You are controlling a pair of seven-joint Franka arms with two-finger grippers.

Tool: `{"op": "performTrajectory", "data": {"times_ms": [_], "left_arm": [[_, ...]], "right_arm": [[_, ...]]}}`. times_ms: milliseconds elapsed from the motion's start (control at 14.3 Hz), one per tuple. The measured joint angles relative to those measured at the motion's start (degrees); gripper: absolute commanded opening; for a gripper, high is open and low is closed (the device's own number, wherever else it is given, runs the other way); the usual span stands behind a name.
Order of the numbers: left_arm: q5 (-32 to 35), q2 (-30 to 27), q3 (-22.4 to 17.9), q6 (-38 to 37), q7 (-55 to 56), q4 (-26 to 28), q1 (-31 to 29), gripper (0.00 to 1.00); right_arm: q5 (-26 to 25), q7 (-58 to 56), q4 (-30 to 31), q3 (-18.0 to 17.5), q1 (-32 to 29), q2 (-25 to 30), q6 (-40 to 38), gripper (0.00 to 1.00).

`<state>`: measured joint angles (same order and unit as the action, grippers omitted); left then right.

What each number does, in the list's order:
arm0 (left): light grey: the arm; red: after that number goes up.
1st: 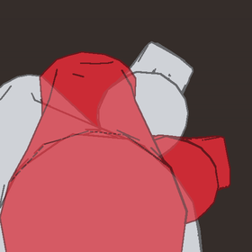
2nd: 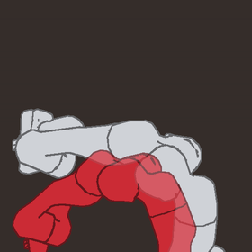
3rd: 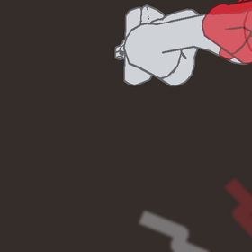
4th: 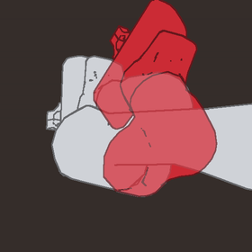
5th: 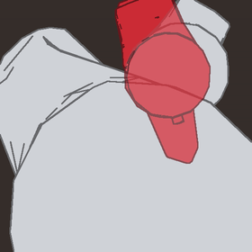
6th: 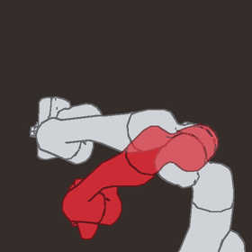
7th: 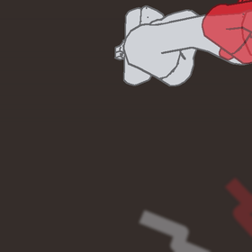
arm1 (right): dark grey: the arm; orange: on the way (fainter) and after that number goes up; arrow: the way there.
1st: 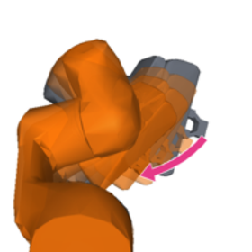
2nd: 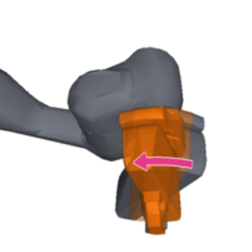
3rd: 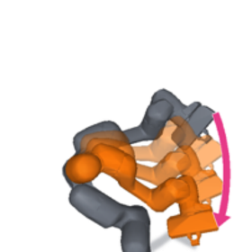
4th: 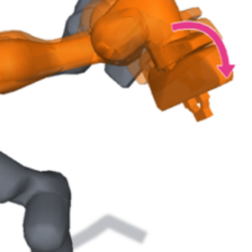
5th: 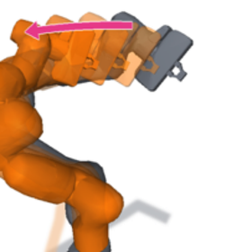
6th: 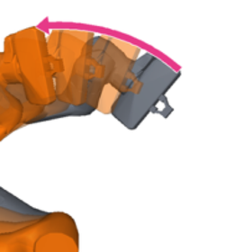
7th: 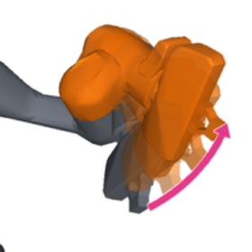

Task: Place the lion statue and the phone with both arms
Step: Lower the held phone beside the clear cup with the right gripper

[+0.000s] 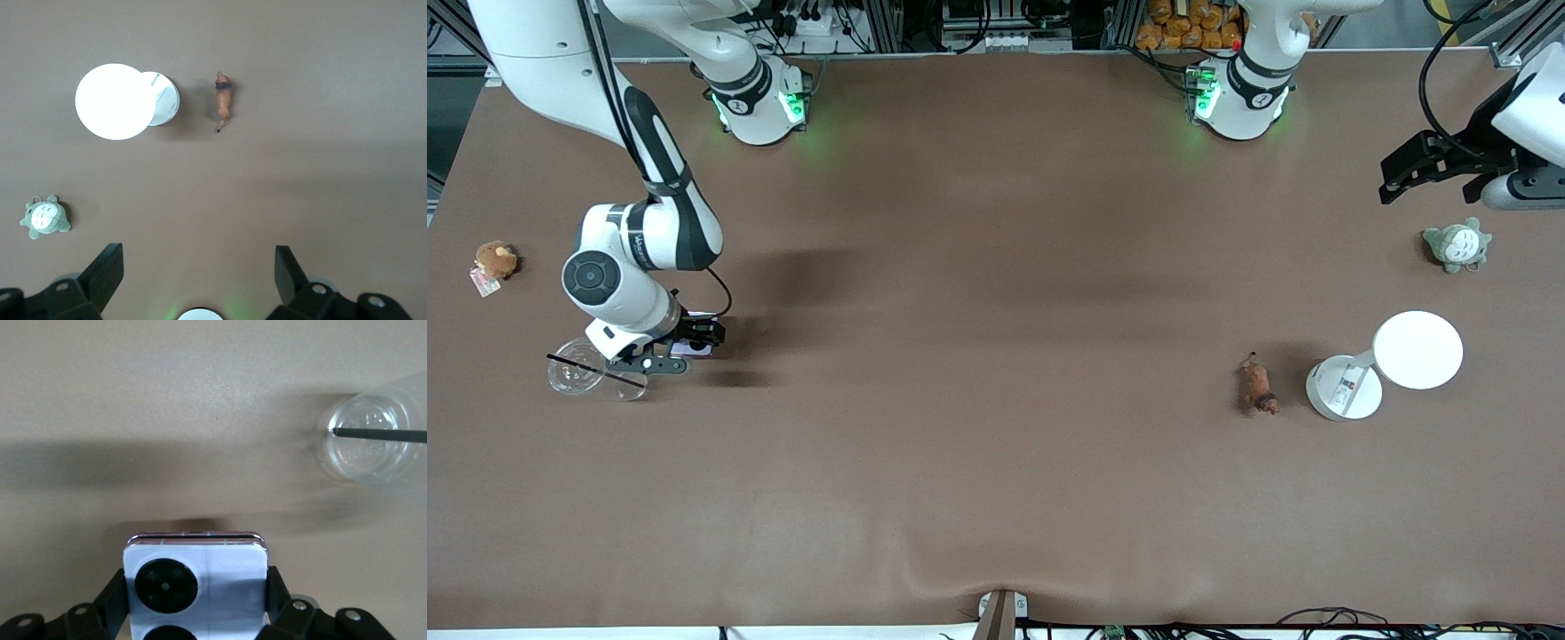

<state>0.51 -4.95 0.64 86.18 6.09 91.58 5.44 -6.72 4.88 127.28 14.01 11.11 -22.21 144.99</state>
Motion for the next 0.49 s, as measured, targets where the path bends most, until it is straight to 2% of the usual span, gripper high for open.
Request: {"op": "performTrajectory", "data": {"times_ms": [70, 140, 280, 421, 491], "left_arm": [[0.0, 0.0, 0.0, 0.0, 0.0, 0.0, 0.0, 1.0], [0.0, 0.0, 0.0, 0.0, 0.0, 0.0, 0.0, 1.0], [0.0, 0.0, 0.0, -0.2, 0.0, 0.0, 0.0, 1.0], [0.0, 0.0, 0.0, -0.4, 0.0, 0.0, 0.0, 1.0], [0.0, 0.0, 0.0, -0.5, 0.0, 0.0, 0.0, 1.0]], "right_arm": [[0.0, -0.3, 0.1, 0.1, 0.0, -0.1, 0.0, 0.55], [0.0, -0.6, 0.1, 0.2, 0.0, -0.3, 0.2, 0.56], [0.0, -0.7, 0.2, 0.3, -0.1, -0.7, 0.6, 0.79], [0.0, -1.0, 0.3, 0.4, -0.2, -1.0, 1.1, 0.82], [0.0, -1.1, 0.3, 0.4, -0.2, -1.1, 1.2, 0.91]]}}
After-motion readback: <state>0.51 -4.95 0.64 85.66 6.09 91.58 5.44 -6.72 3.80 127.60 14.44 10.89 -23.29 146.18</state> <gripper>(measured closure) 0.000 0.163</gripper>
